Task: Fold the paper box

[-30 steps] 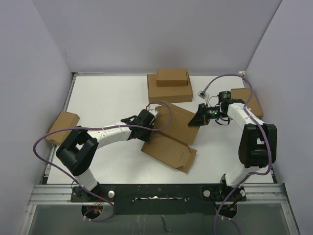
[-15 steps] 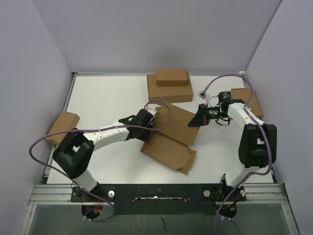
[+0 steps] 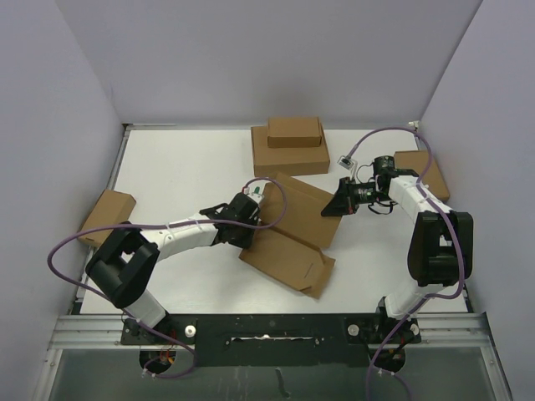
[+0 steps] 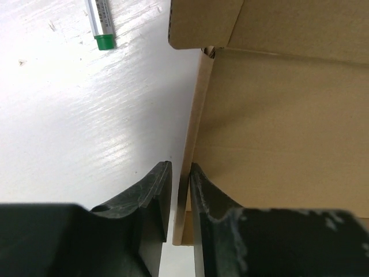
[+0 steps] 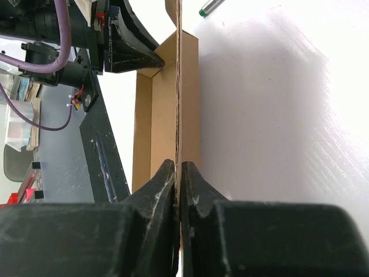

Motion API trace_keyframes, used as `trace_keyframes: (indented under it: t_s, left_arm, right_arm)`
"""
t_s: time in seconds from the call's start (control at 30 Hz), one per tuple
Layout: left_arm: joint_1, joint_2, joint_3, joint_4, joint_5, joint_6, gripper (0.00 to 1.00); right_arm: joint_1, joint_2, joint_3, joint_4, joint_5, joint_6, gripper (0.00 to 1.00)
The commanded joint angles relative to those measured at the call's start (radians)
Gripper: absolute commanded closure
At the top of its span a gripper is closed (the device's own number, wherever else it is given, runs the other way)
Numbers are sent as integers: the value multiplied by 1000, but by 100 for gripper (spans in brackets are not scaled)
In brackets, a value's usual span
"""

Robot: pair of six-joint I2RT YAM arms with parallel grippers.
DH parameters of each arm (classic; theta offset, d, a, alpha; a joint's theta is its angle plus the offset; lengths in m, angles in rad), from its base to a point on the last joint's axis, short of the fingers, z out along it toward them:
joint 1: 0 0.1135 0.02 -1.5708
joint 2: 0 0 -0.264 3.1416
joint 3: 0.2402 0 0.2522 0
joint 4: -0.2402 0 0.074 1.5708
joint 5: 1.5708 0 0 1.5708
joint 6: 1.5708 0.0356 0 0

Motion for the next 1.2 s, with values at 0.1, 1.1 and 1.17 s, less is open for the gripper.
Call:
trace_keyframes:
  t_s: [0.1,1.1,1.17]
  left_arm:
    - [-1,-16,15,33,-18,0,95]
    - [356,-358,-166,307,401,-226,45]
    - [356,-286,-108,293,393,-176,45]
  right_arm:
    - [-1,0,15,0,-40,-19,100]
    - [-112,-4,97,-211,-41,-264,100]
    - [-117,6,98,-206,-37,-257,100]
